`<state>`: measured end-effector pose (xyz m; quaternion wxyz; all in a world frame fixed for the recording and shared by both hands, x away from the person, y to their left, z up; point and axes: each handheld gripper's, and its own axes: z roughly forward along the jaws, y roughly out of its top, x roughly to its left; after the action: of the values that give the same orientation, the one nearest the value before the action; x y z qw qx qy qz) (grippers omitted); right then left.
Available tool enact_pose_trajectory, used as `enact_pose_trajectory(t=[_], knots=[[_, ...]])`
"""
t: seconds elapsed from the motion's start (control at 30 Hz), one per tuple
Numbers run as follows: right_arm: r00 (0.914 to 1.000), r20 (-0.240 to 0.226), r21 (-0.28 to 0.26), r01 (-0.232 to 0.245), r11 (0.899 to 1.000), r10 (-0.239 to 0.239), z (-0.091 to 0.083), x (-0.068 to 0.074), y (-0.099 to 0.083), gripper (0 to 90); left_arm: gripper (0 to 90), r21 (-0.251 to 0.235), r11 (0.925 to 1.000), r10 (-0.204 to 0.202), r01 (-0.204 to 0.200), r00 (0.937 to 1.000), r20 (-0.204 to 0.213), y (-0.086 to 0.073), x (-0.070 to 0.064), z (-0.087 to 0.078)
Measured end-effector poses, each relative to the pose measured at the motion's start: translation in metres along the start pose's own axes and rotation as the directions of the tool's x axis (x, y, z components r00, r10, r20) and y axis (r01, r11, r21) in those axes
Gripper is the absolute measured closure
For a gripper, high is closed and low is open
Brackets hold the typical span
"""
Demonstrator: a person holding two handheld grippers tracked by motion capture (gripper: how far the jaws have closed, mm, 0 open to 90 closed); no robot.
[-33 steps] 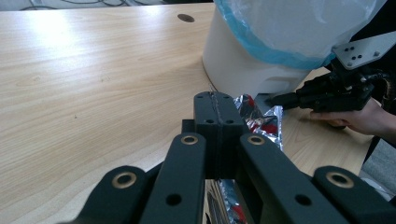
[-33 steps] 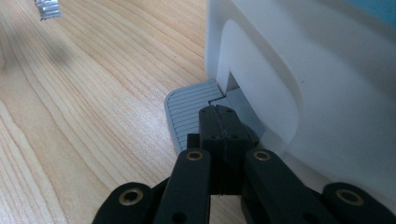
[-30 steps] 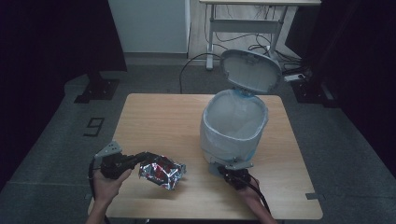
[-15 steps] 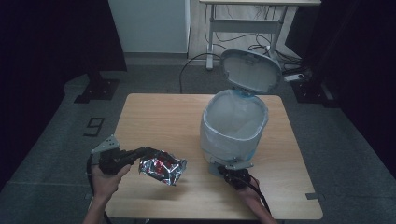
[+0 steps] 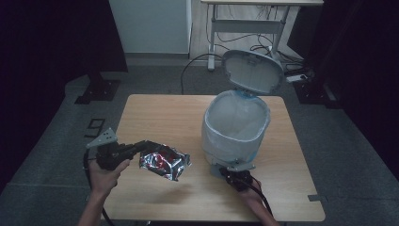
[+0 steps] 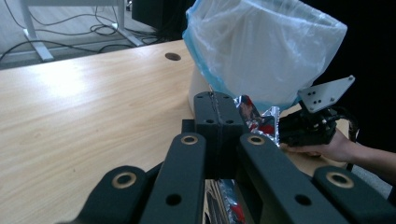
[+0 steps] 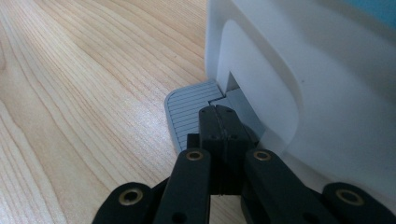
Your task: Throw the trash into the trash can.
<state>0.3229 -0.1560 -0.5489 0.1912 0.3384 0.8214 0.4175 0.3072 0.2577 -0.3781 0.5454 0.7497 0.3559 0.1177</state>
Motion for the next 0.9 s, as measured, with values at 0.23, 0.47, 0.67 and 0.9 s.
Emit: enact_pose_trajectory(t=[0.23,0.47,0.67,0.9], knots=[[1.0,0.0,-0.001,-0.002,1.0,0.002,0.0,0.0,0.0,90.0,90.0,-0.009,0.9999,0.011,-0.011,0.9999,0.005,0.013,-0.002,-0.001],[1.0,0.0,-0.001,-0.004,1.0,0.004,0.0,0.0,0.0,90.0,90.0,-0.025,0.9996,0.013,-0.013,0.9998,0.013,0.027,-0.001,-0.005],[1.0,0.0,-0.002,-0.003,1.0,0.003,0.0,0.0,0.0,90.0,90.0,-0.044,0.9989,0.014,-0.013,0.9997,0.02,0.037,-0.002,-0.008],[1.0,0.0,0.0,-0.002,1.0,0.002,0.0,0.0,0.0,90.0,90.0,-0.054,0.9983,0.024,-0.023,0.9995,0.022,0.047,-0.006,-0.008]])
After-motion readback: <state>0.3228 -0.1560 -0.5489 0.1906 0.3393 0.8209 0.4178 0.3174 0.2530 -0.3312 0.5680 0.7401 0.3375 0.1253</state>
